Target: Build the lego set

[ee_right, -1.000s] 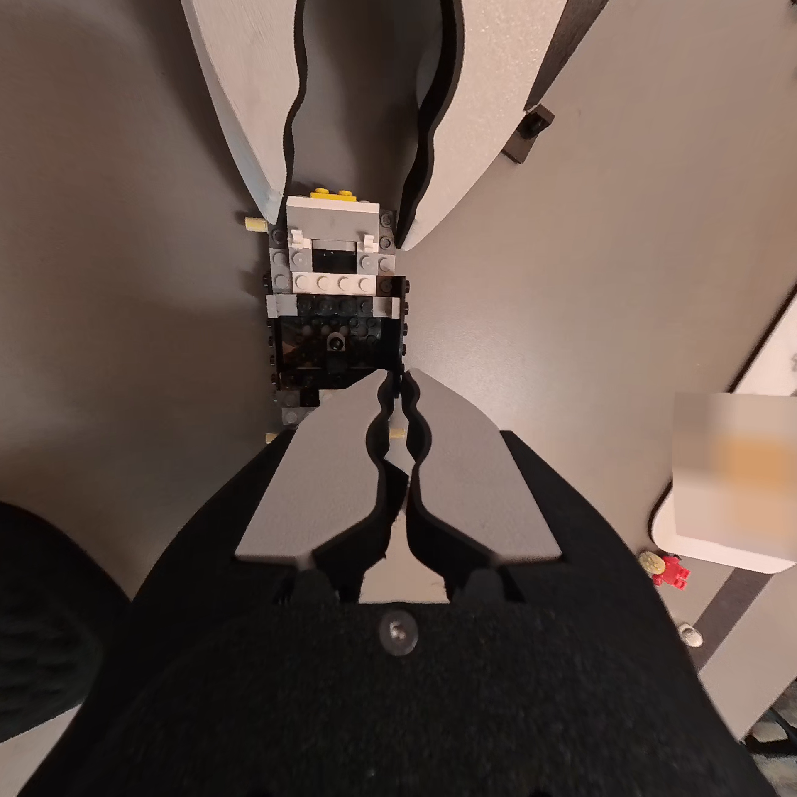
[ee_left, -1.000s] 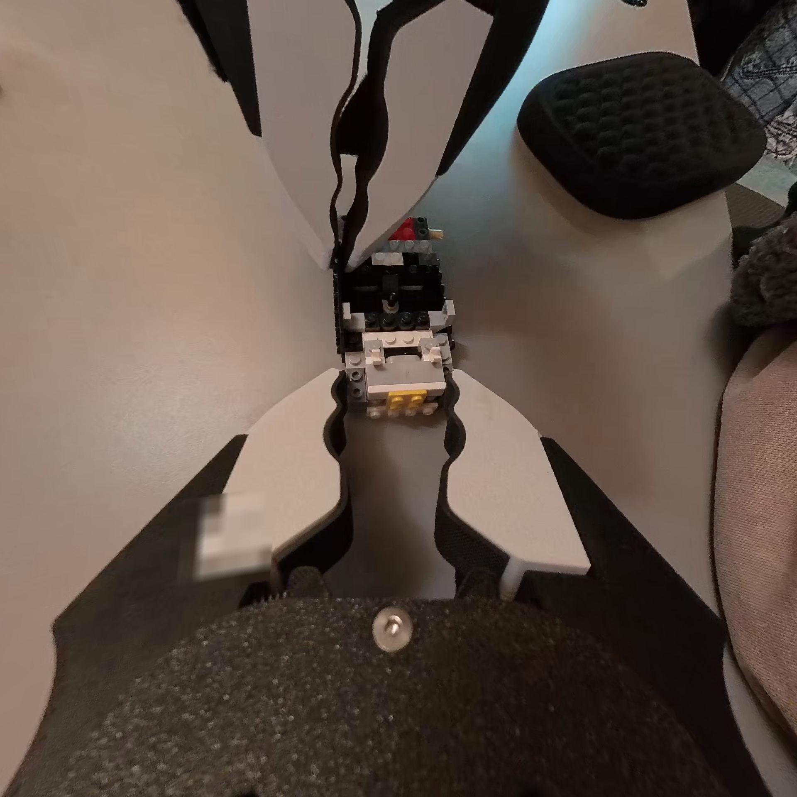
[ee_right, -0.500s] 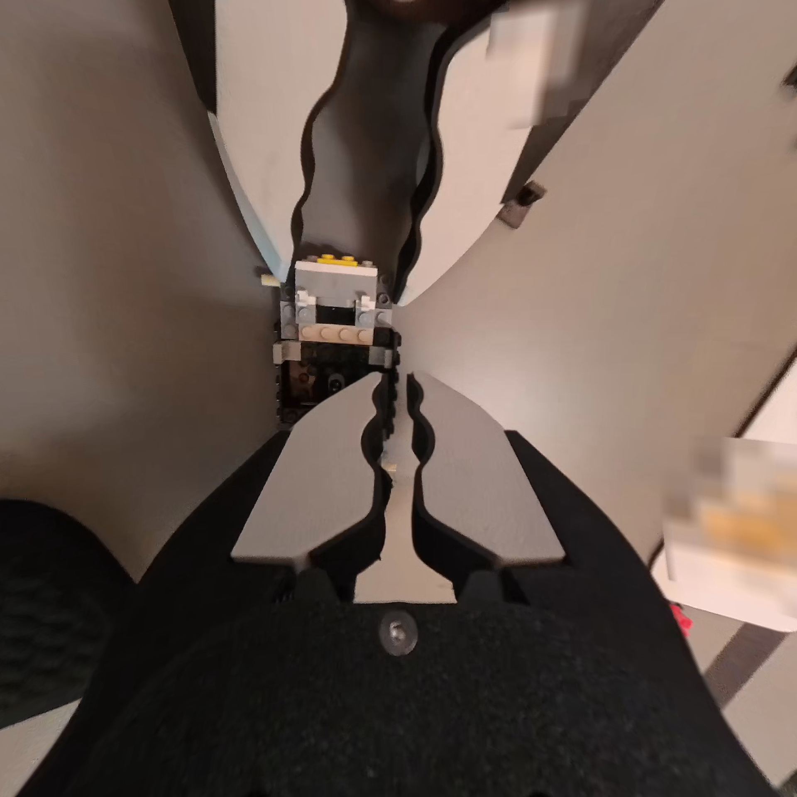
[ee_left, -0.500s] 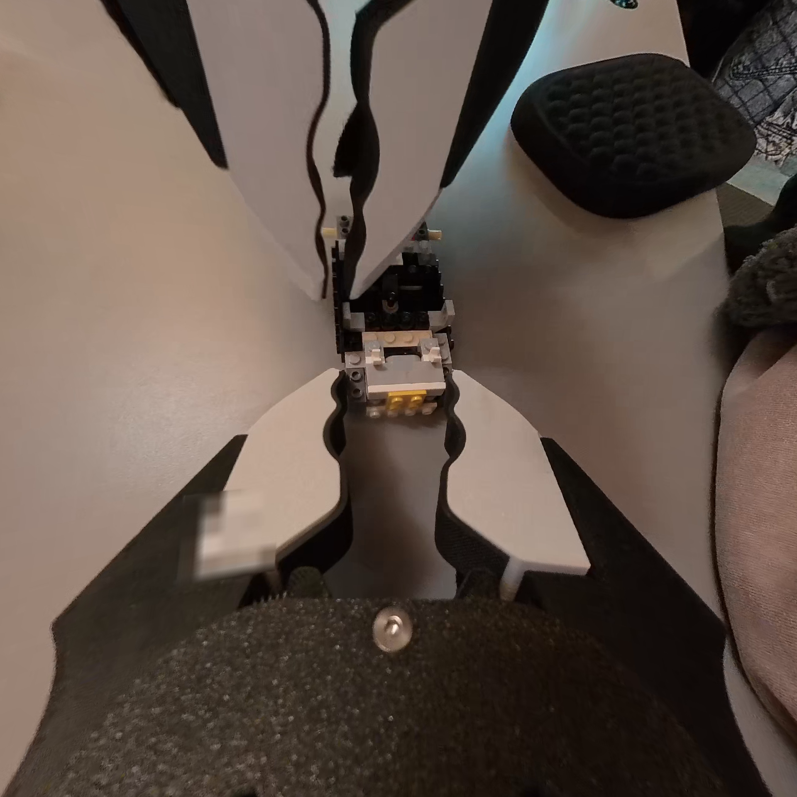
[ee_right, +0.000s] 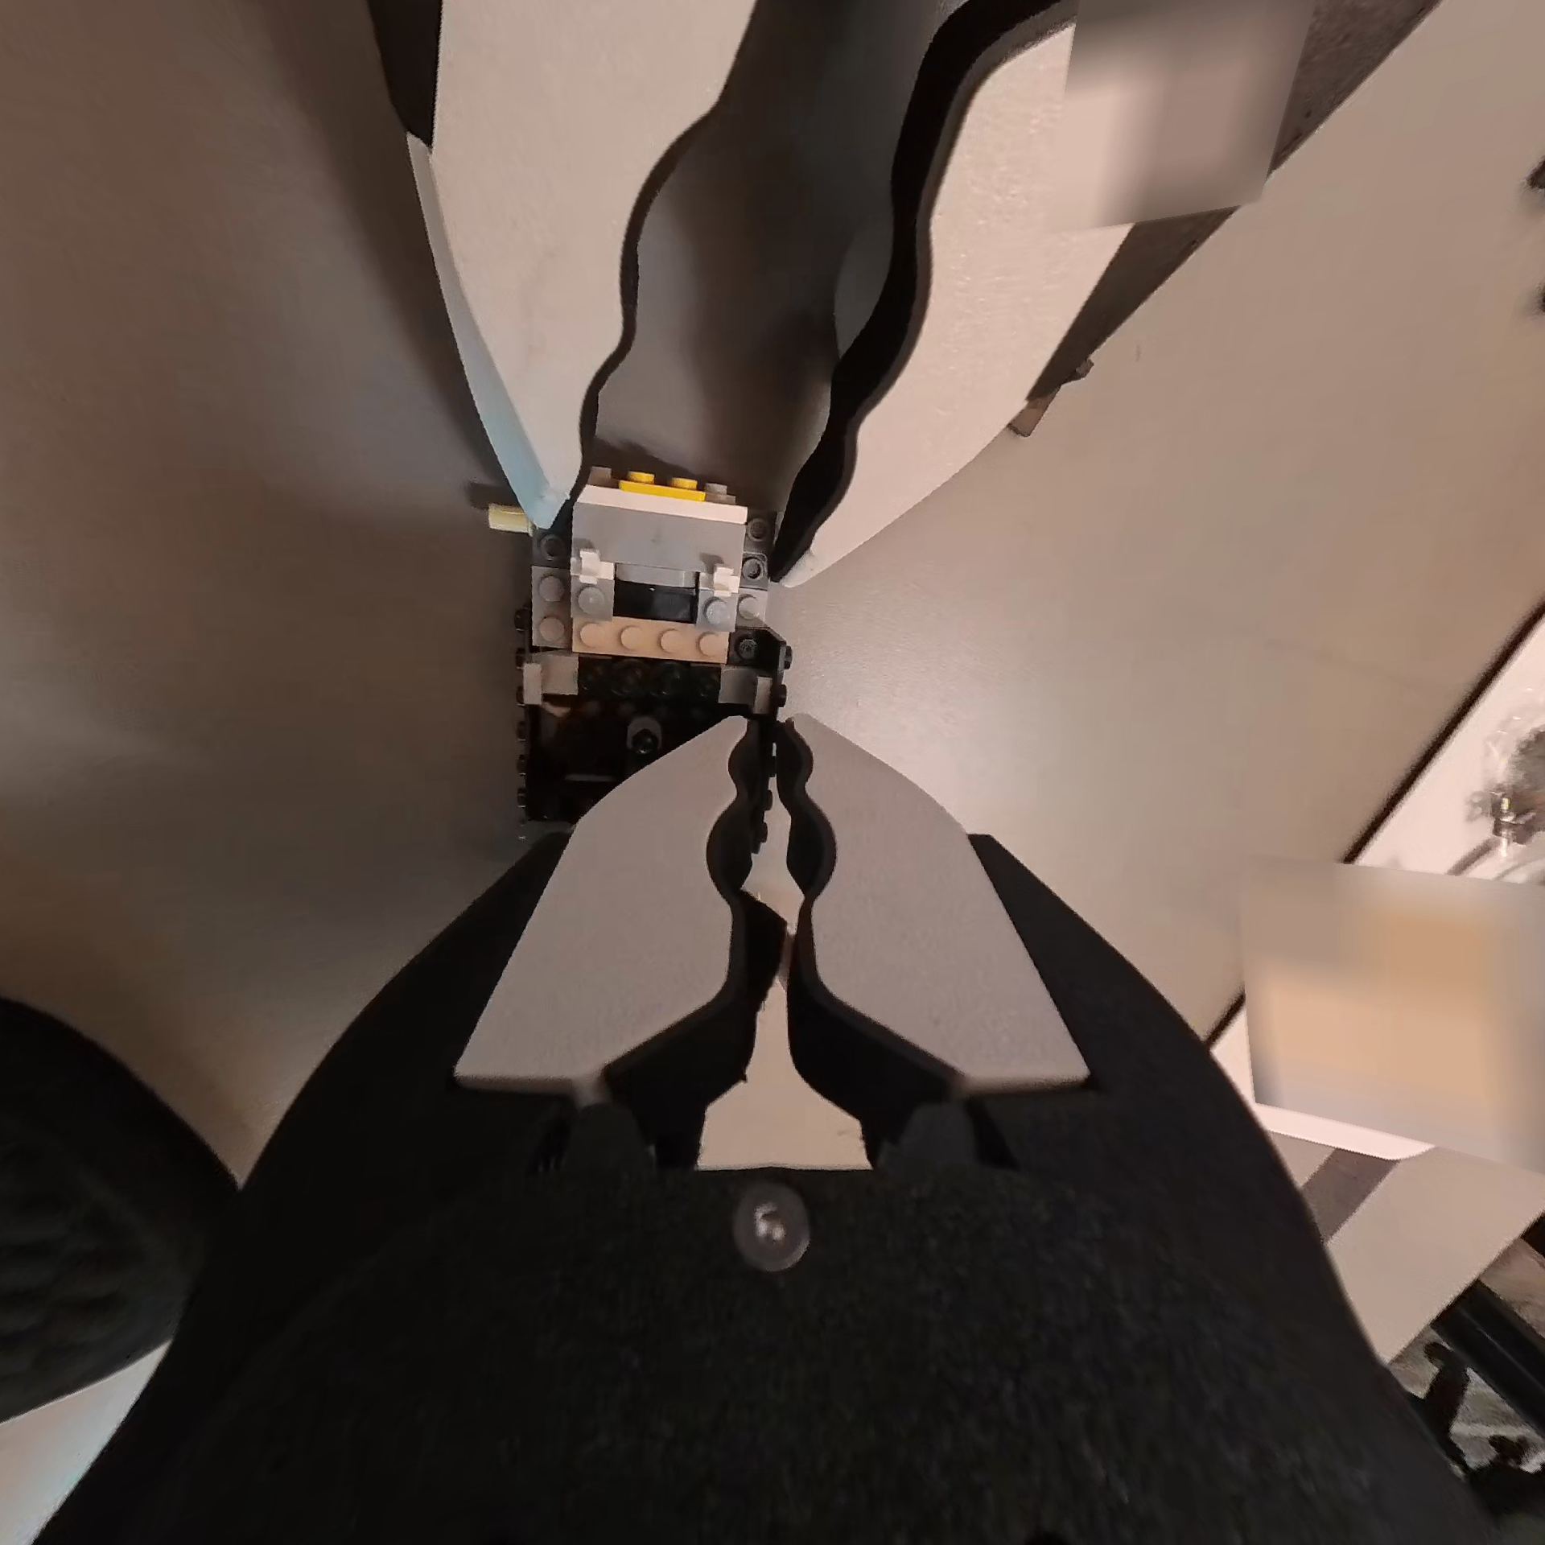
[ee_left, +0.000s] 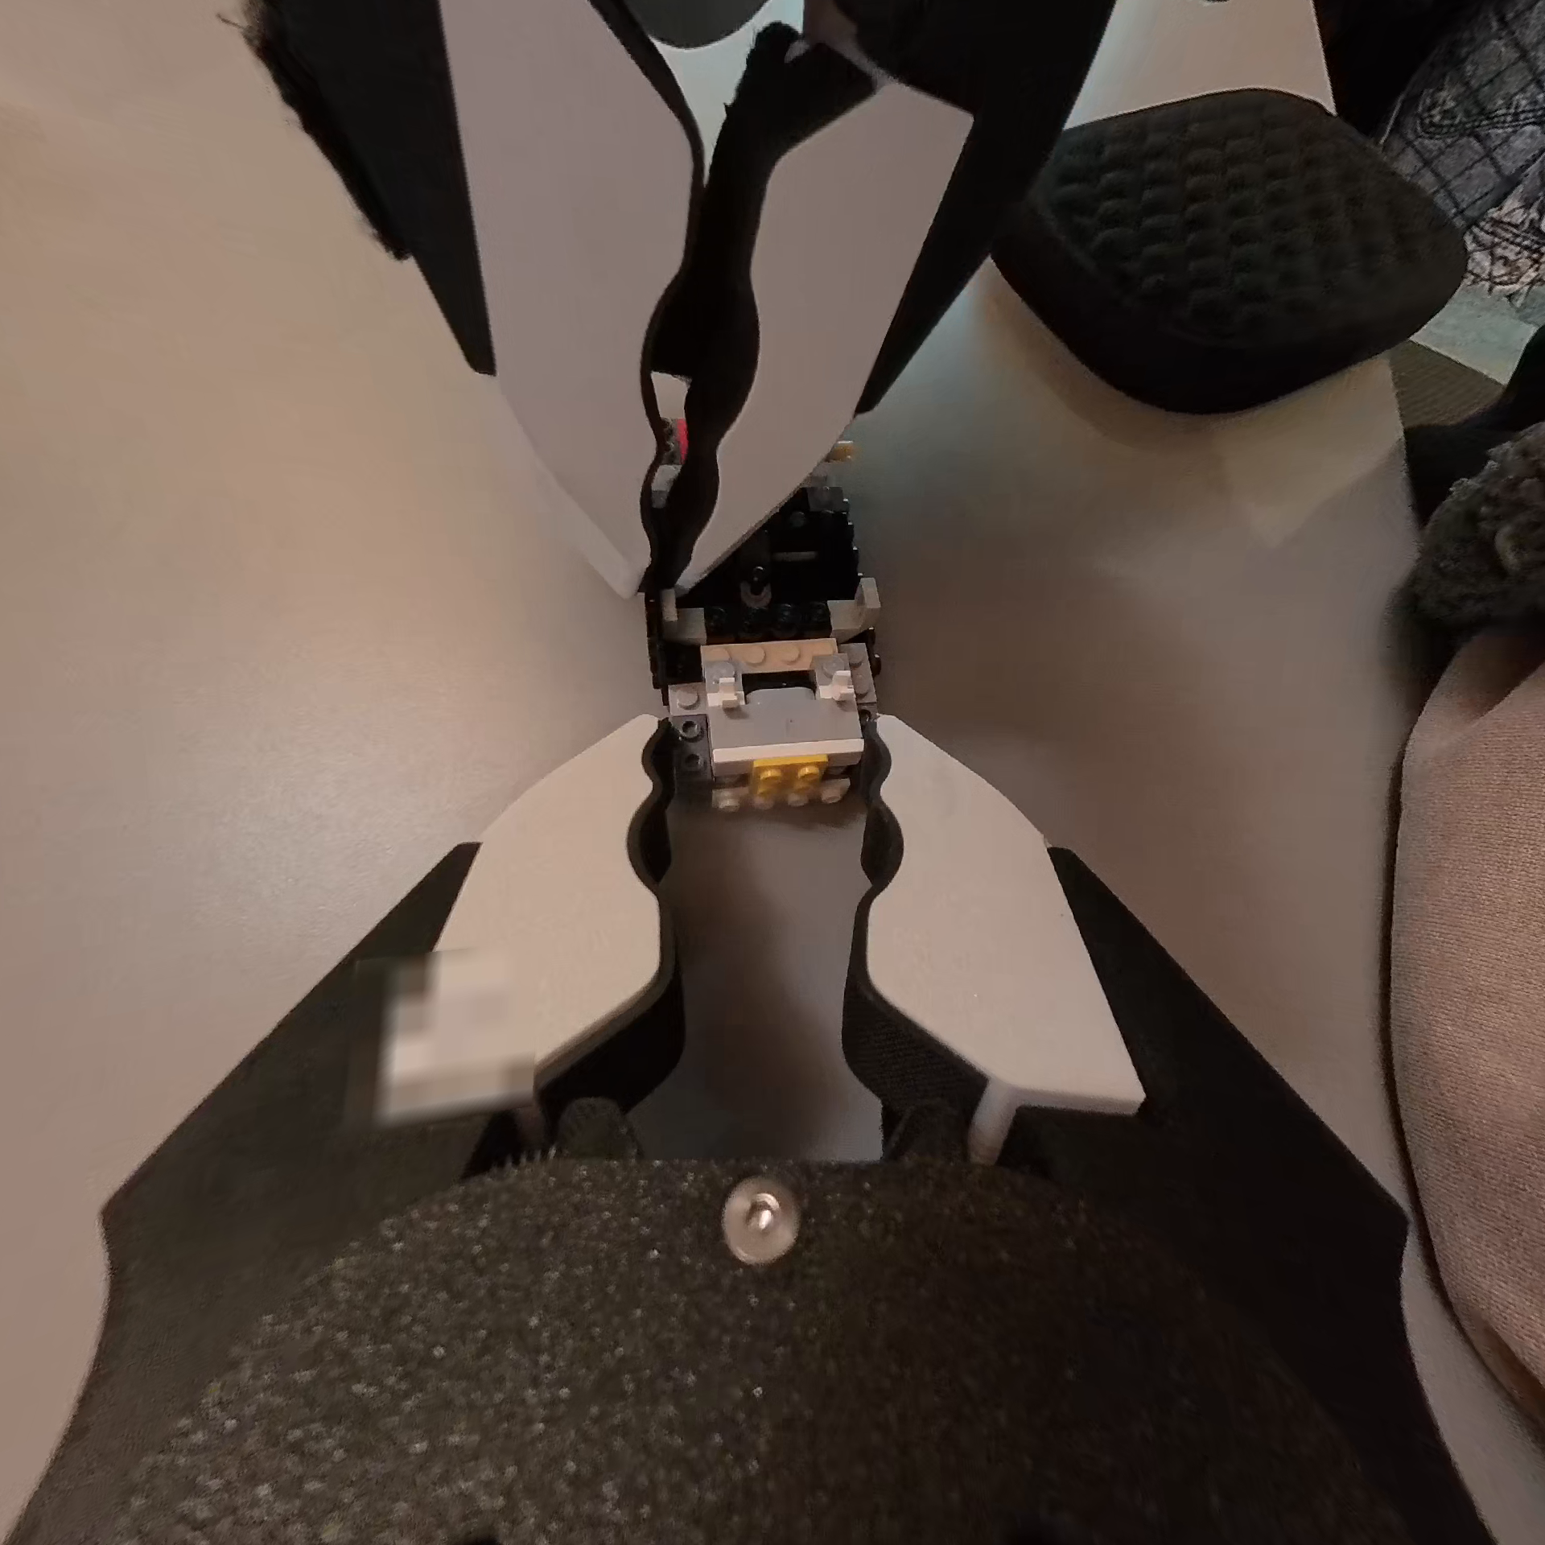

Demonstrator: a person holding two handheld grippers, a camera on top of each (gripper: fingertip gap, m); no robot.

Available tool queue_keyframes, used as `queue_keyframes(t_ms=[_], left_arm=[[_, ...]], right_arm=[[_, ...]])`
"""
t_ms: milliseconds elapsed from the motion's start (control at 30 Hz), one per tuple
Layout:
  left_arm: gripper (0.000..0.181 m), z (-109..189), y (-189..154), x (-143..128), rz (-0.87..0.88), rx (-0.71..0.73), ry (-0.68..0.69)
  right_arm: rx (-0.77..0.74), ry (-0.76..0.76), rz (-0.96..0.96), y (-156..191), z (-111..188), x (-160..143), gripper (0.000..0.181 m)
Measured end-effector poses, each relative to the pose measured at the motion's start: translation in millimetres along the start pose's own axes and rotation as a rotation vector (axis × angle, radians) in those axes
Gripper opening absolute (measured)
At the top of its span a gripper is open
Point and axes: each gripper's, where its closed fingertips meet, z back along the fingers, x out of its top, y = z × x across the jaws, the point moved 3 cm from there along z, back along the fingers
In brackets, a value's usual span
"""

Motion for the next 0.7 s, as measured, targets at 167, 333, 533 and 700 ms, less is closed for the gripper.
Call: queue_keyframes(t_ms=[167,333,533,700], left_arm=[[0.043,0.3,-0.1,0.1,0.005,-0.002,-0.001],[0.043,0.7,-0.5,-0.2,-0.004,0.001,-0.001],[0.043,-0.7,-6.4,1.0,-0.056,-0.036,-0.001],[0.042,-3.8,-11.9,3.3,-0.165,-0.032,0.001]], right_arm=[[-0.04,0.002,-0.008,0.6,-0.2,0.6,0.004],[-0.11,-0.098,-0.173,1.4,13.1,0.5,0.025],[-0.093,-0.159,-0.323,25.7,18.5,-18.6,0.063],[-0.005,-0.233,-0.404,39.0,6.8,-23.9,0.072]])
